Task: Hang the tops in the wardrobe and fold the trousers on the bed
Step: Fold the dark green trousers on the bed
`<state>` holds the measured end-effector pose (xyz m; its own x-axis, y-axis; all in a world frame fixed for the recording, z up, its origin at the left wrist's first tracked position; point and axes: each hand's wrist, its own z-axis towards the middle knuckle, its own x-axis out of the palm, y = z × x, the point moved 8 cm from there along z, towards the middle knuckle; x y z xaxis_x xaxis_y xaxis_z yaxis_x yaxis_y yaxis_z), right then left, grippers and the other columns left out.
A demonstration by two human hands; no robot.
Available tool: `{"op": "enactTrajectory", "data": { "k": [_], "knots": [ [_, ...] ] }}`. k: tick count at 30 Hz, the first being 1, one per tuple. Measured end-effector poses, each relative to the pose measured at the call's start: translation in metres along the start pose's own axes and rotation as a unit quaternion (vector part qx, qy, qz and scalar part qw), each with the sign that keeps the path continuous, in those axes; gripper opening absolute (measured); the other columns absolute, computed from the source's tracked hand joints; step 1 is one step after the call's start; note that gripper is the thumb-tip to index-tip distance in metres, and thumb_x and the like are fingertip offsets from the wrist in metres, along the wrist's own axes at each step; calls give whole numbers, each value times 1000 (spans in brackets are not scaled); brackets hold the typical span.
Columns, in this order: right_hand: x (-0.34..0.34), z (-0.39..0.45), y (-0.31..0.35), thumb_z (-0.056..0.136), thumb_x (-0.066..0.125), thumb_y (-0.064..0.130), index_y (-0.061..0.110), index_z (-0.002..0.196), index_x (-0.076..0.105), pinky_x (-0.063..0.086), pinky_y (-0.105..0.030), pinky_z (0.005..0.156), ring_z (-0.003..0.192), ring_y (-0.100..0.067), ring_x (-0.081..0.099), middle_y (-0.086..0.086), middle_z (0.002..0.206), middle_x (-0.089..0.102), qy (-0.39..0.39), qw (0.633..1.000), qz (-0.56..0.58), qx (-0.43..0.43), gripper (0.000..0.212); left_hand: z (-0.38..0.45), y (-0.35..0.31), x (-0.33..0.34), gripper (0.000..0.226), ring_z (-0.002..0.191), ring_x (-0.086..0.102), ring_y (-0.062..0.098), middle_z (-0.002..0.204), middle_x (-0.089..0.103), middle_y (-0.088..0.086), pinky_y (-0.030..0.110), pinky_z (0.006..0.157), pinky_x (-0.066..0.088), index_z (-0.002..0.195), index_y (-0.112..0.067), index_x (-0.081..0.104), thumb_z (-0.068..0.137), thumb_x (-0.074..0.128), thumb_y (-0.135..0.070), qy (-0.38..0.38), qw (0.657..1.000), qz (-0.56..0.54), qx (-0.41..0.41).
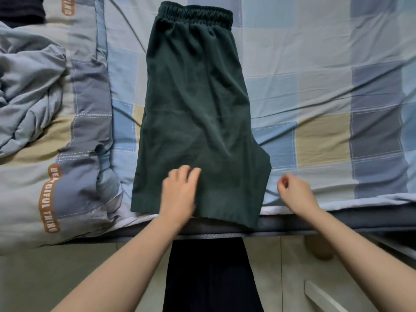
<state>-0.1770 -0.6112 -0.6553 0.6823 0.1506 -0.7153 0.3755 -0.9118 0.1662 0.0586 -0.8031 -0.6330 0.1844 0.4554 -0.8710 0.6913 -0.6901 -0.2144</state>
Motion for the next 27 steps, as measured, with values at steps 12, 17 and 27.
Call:
{"op": "enactTrajectory", "data": {
  "k": [12, 17, 27],
  "knots": [
    [-17, 50, 100, 88, 60, 21, 14, 69, 38, 48, -29, 56, 65, -26, 55, -10, 71, 50, 210, 973, 88, -39, 30, 25, -98, 55, 68, 122, 44, 25, 128, 58, -4, 43, 98, 40, 134, -30, 45, 78, 56, -68, 181, 933, -283, -129],
    [-7, 34, 138, 89, 57, 17, 14, 77, 34, 56, -41, 66, 66, -39, 71, -13, 53, 61, 213, 952, 218, -5, 26, 15, -77, 53, 68, 102, 60, 12, 96, 65, -15, 38, 91, 50, 103, -34, 56, 52, 66, -77, 181, 833, -461, -245],
    [24, 45, 181, 87, 60, 20, 15, 67, 42, 60, -40, 60, 60, -26, 71, -12, 69, 67, 82, 963, 255, 12, 27, -14, -16, 76, 13, 87, 65, 21, 84, 73, 0, 27, 72, 50, 85, -11, 70, 76, 67, -20, 157, 804, -465, -336]
  ]
}}
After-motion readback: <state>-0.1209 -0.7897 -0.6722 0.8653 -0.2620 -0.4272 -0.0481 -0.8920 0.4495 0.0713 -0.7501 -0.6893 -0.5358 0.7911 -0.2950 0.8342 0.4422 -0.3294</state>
